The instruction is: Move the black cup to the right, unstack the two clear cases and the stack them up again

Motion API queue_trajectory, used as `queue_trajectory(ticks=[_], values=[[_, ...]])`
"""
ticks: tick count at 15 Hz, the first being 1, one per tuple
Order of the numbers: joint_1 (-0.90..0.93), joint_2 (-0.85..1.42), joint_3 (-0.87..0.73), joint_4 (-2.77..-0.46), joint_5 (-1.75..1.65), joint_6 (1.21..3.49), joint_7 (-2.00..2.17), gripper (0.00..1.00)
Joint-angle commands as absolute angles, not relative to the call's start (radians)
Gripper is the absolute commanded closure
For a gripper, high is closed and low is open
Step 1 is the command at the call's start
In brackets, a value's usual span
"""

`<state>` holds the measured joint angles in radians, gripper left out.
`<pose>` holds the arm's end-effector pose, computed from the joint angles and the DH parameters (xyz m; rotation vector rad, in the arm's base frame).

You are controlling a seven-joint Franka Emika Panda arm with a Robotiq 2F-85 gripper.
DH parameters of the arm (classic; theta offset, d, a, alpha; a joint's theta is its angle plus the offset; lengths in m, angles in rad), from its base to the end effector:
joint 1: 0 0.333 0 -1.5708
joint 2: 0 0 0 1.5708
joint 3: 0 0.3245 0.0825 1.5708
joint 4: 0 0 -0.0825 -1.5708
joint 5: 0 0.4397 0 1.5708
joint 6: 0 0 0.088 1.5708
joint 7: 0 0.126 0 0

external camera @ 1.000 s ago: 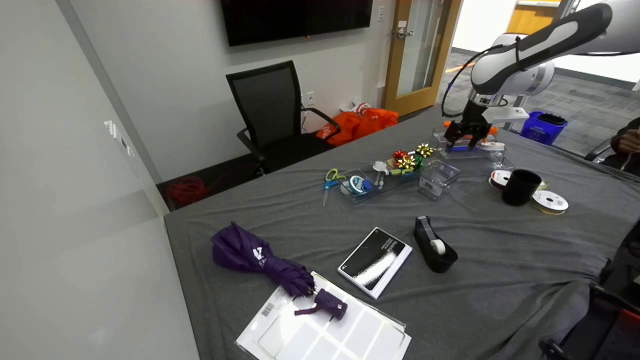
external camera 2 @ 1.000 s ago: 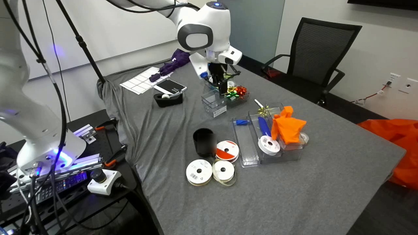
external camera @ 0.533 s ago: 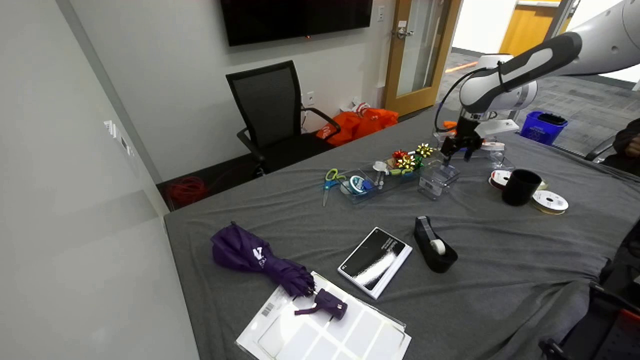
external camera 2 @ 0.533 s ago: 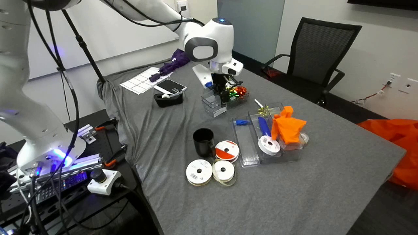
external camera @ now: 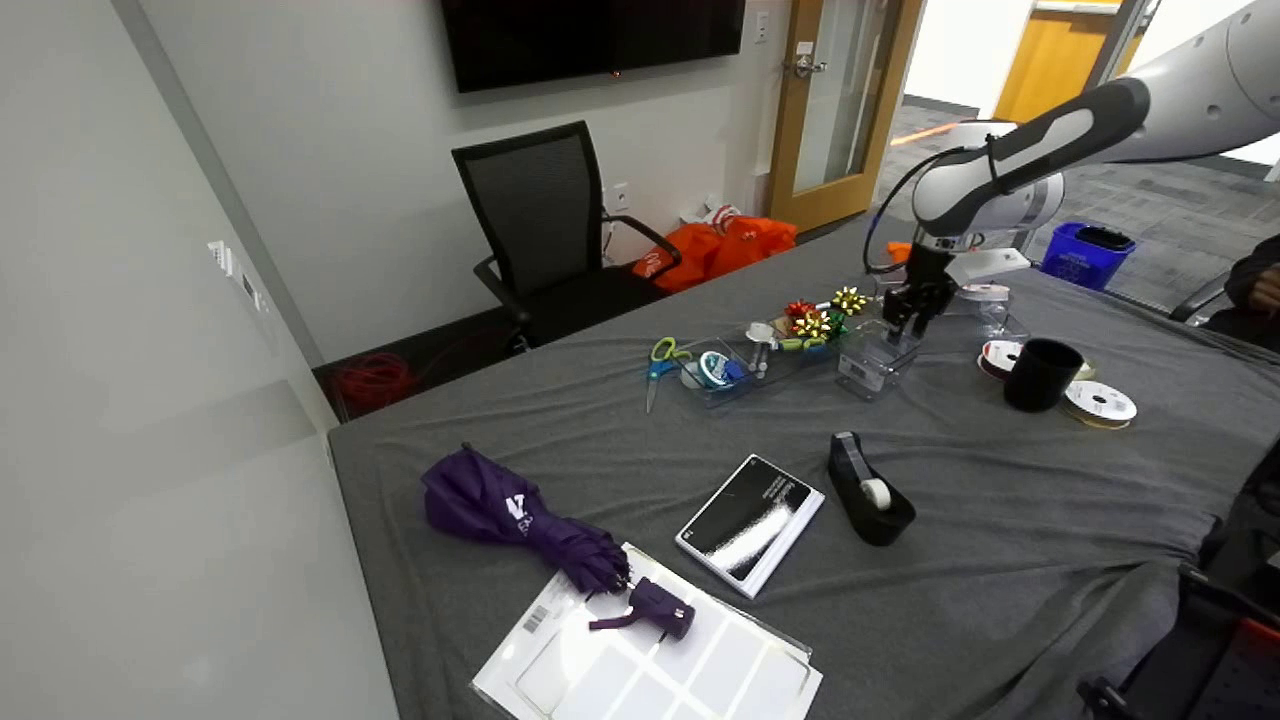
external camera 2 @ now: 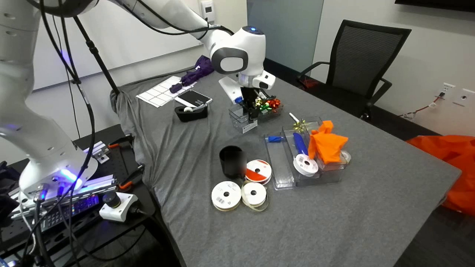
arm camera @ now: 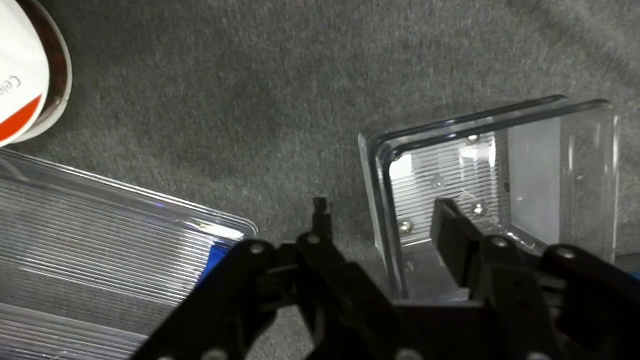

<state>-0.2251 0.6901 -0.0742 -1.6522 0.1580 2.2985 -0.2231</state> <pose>0.6963 -0.2050 0.1548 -3.0543 0.2569 0.0328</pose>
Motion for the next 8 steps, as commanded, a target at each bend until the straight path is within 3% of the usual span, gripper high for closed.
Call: queue_trajectory(ticks=[1, 5, 8], values=[[-0.251, 0.701, -0.049, -1.628, 0.157, 2.290, -0.244, 0.74], [-0.254, 0.700, -0.046, -1.627, 0.159, 2.291, -0.244, 0.99], [-0.256, 0.699, -0.043, -1.627, 0.162, 2.292, -0.246, 1.00]])
